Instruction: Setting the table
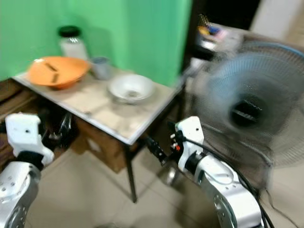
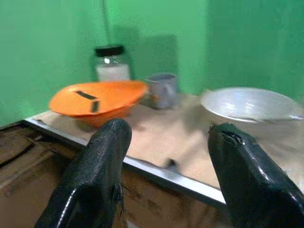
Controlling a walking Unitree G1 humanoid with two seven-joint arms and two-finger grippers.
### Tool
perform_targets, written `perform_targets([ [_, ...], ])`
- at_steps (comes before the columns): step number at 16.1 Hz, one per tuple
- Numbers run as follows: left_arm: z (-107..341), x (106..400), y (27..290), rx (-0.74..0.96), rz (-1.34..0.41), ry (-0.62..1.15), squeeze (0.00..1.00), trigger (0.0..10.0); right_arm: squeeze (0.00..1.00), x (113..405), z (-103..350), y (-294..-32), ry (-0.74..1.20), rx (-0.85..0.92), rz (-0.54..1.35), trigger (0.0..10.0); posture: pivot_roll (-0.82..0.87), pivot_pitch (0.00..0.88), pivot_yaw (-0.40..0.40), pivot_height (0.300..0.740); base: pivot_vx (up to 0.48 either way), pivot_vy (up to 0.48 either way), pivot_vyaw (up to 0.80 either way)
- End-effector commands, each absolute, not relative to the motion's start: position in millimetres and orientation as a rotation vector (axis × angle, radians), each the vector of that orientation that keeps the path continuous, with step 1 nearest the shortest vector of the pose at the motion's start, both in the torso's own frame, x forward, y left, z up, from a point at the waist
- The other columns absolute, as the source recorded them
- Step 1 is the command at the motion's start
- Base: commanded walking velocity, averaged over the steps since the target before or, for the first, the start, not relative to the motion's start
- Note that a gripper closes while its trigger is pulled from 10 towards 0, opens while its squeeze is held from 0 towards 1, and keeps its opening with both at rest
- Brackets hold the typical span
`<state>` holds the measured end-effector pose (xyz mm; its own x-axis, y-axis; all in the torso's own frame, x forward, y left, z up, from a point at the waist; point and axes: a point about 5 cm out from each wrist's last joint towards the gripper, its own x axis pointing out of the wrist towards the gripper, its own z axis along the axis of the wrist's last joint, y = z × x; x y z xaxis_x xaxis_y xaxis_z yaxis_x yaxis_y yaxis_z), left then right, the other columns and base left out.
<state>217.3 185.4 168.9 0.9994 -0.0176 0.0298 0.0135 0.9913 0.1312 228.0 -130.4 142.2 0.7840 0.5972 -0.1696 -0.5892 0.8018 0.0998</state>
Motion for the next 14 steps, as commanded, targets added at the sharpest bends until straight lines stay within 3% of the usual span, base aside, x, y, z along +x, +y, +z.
perform_targets([
  [1,166,217,189,0.147,-0.005,-0.014,0.0,10.0,0.0,234,145,-132,0.173,0.034,0.607,10.0,0.08,0.0,-0.027,0.74,0.412,0.0,0.43],
  [7,165,214,193,0.173,-0.035,-0.008,0.0,10.0,0.0,249,146,-147,0.078,-0.123,0.323,10.0,0.07,0.0,0.004,0.74,0.412,0.0,0.0],
  [10,169,216,194,0.193,-0.095,-0.011,0.0,10.0,0.0,239,150,-153,0.052,0.053,0.307,10.0,0.06,0.0,0.022,0.74,0.412,0.0,0.0],
  [14,168,218,189,0.21,-0.152,-0.009,0.0,10.0,0.0,237,151,-154,0.063,0.104,0.304,10.0,0.06,0.0,0.021,0.74,0.412,0.0,-0.2],
])
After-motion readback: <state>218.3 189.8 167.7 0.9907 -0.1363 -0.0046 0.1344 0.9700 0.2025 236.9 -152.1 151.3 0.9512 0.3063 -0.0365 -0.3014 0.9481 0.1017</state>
